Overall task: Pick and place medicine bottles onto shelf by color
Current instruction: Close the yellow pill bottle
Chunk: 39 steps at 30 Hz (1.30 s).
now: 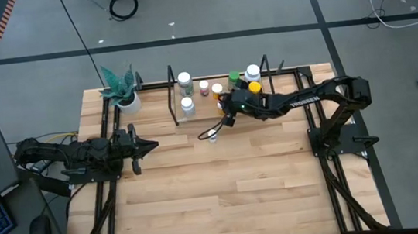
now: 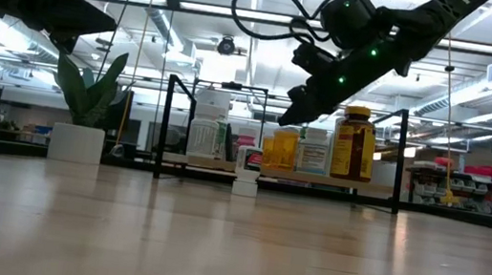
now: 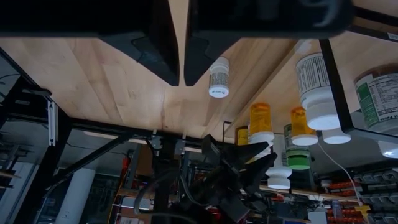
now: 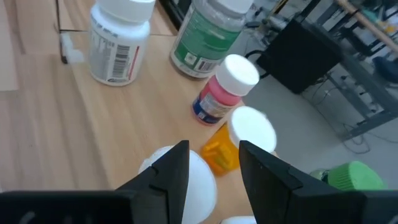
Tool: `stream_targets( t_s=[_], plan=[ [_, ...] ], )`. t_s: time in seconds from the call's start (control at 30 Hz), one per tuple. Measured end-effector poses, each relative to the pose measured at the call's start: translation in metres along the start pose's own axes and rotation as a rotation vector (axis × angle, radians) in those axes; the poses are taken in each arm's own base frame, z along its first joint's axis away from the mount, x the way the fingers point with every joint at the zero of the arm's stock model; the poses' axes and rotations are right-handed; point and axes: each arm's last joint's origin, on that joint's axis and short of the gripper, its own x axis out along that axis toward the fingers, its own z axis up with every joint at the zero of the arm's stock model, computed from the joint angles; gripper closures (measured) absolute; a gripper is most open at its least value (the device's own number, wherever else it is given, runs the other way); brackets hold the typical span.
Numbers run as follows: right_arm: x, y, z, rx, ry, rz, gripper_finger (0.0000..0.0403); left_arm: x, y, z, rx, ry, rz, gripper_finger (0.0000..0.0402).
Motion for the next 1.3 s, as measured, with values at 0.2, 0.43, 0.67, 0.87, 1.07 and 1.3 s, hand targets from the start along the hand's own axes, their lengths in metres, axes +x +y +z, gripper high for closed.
stream_targets(
  t_s=[0.2,0.43,0.67,0.87,1.07,1.3],
  plan=[
    [-0.001,0.002,-0.003,-0.026,-0.047,-0.058,0.0255,0.000,0.000,0.000,0.000,0.000,0.000,0.0366],
    [-0.002,0.003,-0.003,-0.026,-0.081,-0.096,0.0255,0.000,0.000,0.000,0.000,0.000,0.000,0.0375],
    [-0.008,0.011,-0.002,-0.027,-0.096,-0.136,0.0255,0.000,0.000,0.000,0.000,0.000,0.000,0.0371],
    [-0.015,0.021,0.000,-0.024,-0.115,-0.146,0.0255,0.000,0.000,0.000,0.000,0.000,0.000,0.0366],
    [-0.020,0.027,-0.023,-0.022,-0.157,-0.226,0.0255,0.000,0.000,0.000,0.000,0.000,0.000,0.0373],
    [-0.023,0.028,-0.002,-0.186,-0.186,-0.225,0.0255,0.000,0.000,0.000,0.000,0.000,0.000,0.0375]
  ],
)
